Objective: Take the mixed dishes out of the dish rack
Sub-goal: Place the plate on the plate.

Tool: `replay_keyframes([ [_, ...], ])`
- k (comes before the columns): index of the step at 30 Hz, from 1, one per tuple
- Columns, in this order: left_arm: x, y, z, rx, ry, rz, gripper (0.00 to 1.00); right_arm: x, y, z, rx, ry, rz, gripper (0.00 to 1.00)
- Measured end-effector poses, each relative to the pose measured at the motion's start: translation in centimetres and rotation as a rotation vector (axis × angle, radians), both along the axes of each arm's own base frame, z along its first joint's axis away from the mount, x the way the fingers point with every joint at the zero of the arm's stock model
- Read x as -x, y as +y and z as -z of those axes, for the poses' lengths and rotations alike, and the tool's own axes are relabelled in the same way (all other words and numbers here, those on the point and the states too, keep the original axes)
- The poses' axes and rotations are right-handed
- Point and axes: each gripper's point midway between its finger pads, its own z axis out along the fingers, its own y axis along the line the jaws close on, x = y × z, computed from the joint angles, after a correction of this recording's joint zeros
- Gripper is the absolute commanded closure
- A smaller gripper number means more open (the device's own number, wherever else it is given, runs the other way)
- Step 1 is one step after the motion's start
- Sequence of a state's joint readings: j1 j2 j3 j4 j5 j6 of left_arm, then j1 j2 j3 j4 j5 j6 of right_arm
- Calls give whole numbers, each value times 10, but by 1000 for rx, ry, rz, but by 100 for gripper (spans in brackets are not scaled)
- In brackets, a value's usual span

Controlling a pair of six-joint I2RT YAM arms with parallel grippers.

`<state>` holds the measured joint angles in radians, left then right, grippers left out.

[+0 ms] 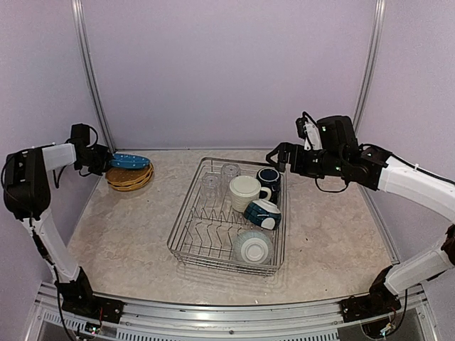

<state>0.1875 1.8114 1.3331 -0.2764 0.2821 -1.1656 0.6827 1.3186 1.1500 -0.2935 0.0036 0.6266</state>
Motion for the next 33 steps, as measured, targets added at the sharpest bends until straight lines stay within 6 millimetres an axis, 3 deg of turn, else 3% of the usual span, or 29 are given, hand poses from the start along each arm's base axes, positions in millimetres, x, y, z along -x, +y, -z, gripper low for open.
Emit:
replay_keyframes([
  [8, -1, 0, 1, 1, -3, 5, 85, 1, -1, 6, 6, 7, 0, 0],
  [16, -1, -1, 2, 9, -9, 14, 58, 3, -3, 8, 5, 6, 0, 0],
  [26, 5, -2, -3, -14, -8, 35, 11, 7, -6, 6, -7, -7, 0, 0],
  [30, 15, 1, -7, -39, 15, 29, 2, 8, -6, 7, -8, -6, 0, 0],
  [33, 23, 6, -16, -41, 5, 23, 1, 8, -6, 7, -7, -6, 1, 0],
])
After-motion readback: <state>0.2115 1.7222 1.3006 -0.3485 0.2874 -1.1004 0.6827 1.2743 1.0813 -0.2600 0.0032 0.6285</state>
